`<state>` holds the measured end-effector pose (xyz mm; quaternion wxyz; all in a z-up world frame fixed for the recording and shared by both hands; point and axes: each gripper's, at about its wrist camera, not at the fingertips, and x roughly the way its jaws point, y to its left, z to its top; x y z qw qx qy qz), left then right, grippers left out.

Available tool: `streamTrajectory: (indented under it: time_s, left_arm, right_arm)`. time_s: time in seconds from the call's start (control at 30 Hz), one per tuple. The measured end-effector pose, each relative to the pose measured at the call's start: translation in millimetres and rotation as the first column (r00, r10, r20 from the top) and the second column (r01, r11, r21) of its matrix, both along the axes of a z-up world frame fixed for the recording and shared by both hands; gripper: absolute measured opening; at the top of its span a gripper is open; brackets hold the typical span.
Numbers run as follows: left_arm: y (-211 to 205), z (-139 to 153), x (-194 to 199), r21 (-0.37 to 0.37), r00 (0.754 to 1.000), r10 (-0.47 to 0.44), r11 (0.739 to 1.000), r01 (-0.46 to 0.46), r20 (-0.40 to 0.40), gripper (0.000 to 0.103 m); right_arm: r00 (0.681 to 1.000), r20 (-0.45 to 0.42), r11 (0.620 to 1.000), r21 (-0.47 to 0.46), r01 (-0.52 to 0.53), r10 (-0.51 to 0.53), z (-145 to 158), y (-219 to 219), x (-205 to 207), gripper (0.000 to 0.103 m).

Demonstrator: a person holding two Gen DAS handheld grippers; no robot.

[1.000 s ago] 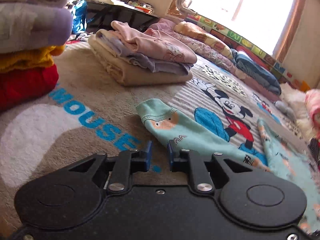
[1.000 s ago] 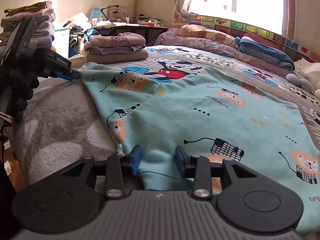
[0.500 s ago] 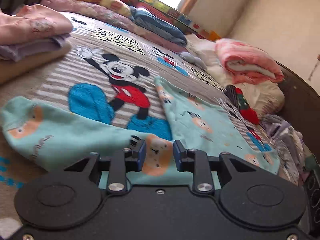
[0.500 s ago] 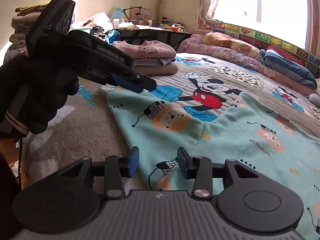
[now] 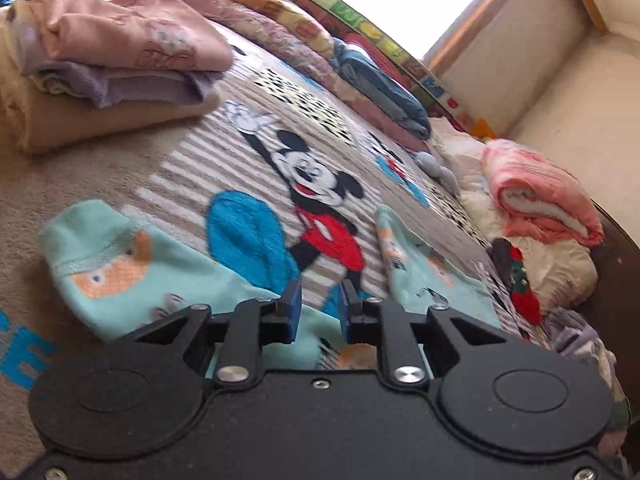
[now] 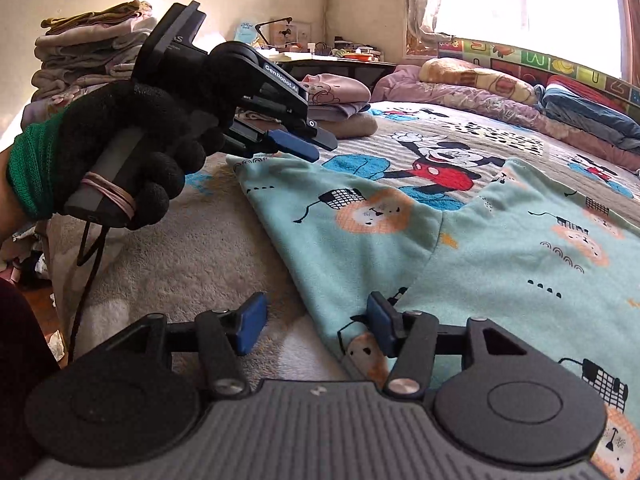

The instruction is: Fold clothes

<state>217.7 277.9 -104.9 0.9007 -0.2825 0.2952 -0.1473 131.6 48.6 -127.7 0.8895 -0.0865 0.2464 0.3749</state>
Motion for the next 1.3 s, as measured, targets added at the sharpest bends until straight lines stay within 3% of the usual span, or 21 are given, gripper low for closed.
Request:
streamTrajectory:
  time_s: [0.07, 0.17, 0.23, 0.3, 0.33, 0.4, 0.5, 0.63, 0.7, 0.73, 0.83, 0.9, 0.93, 1.0, 1.07, 1.17, 1.23, 1.27, 1.3]
  left_arm:
    - [-27, -6, 4, -0.035, 0.996, -0.088, 0.996, 0.087, -0.02, 0.025]
    - [-47, -21, 18, -0.055, 0.992, -0.09, 0.995, 0.085, -0.084, 0.04]
    - [-55, -32, 28, -0.073, 0.989, -0.076, 0.995, 0.067, -0.126, 0.034]
    - [-41, -37, 36, -0.102, 0.987, 0.013, 0.994, -0.029, -0.158, 0.017]
    - [-32, -37, 38, -0.1, 0.985, 0.07, 0.991, -0.086, -0.158, 0.014]
    - [-12, -39, 38, -0.111, 0.969, 0.176, 0.974, -0.197, -0.171, 0.014]
    - [17, -43, 31, -0.169, 0.949, 0.265, 0.941, -0.293, -0.172, 0.014]
    - [58, -33, 3, -0.241, 0.915, 0.389, 0.883, -0.403, -0.106, 0.016]
    - [64, -25, -8, -0.28, 0.932, 0.356, 0.89, -0.36, -0.064, 0.023]
    - [61, -21, -12, -0.297, 0.948, 0.315, 0.901, -0.315, -0.047, 0.032]
    - [33, -20, -14, -0.294, 0.985, 0.169, 0.94, -0.174, -0.044, 0.045]
    - [16, -29, -11, -0.237, 0.987, 0.125, 0.96, -0.146, -0.101, 0.047]
    - [18, -33, -9, -0.204, 0.982, 0.149, 0.964, -0.17, -0.115, 0.041]
    - [37, -39, -3, -0.19, 0.967, 0.22, 0.951, -0.242, -0.132, 0.023]
    - [57, -43, 2, -0.186, 0.947, 0.286, 0.932, -0.31, -0.147, 0.017]
    - [92, -46, 4, -0.241, 0.916, 0.369, 0.885, -0.398, -0.16, 0.014]
    - [108, -43, -2, -0.252, 0.881, 0.45, 0.844, -0.473, -0.148, 0.015]
    - [112, -40, -5, -0.258, 0.872, 0.469, 0.833, -0.489, -0.139, 0.016]
    - [109, -35, -8, -0.263, 0.881, 0.456, 0.841, -0.473, -0.125, 0.02]
  right_arm:
    - [1.0, -0.003, 1.0, 0.008, -0.007, 0.007, 0, 0, 0, 0.06]
    - [1.0, -0.005, 1.0, 0.012, -0.014, 0.014, 0, 0, -2, 0.063]
    - [1.0, -0.003, 1.0, 0.01, -0.016, 0.016, 0, 0, -3, 0.064]
    - [1.0, 0.0, 1.0, 0.005, -0.016, 0.016, 1, 1, -5, 0.064]
    - [1.0, 0.002, 1.0, 0.002, -0.017, 0.017, 1, 1, -6, 0.064]
    - [1.0, 0.001, 1.0, 0.001, -0.019, 0.019, 1, 1, -7, 0.065]
    - [1.0, 0.001, 1.0, 0.0, -0.021, 0.021, 1, 2, -8, 0.066]
    - [1.0, 0.001, 1.0, 0.005, -0.021, 0.021, 1, 2, -9, 0.066]
    - [1.0, 0.001, 1.0, 0.007, -0.02, 0.02, 1, 1, -7, 0.066]
    - [1.0, 0.003, 1.0, 0.006, -0.019, 0.019, 1, 2, -6, 0.066]
    - [1.0, 0.009, 1.0, 0.007, -0.018, 0.018, 1, 2, -5, 0.066]
    - [1.0, 0.011, 1.0, 0.01, -0.019, 0.019, 1, 1, -6, 0.066]
    - [1.0, 0.01, 1.0, 0.012, -0.022, 0.022, 1, 1, -7, 0.067]
    - [1.0, 0.006, 1.0, 0.014, -0.028, 0.028, 1, 0, -7, 0.068]
    - [1.0, 0.005, 0.999, 0.011, -0.031, 0.031, 2, 0, -8, 0.068]
    - [0.999, 0.007, 0.999, 0.004, -0.033, 0.033, 2, 1, -9, 0.069]
    - [0.999, 0.003, 0.999, 0.004, -0.035, 0.035, 2, 1, -8, 0.07]
    - [0.999, 0.001, 0.999, 0.006, -0.035, 0.035, 2, 1, -8, 0.07]
    - [0.999, 0.001, 0.999, 0.006, -0.036, 0.036, 2, 1, -8, 0.07]
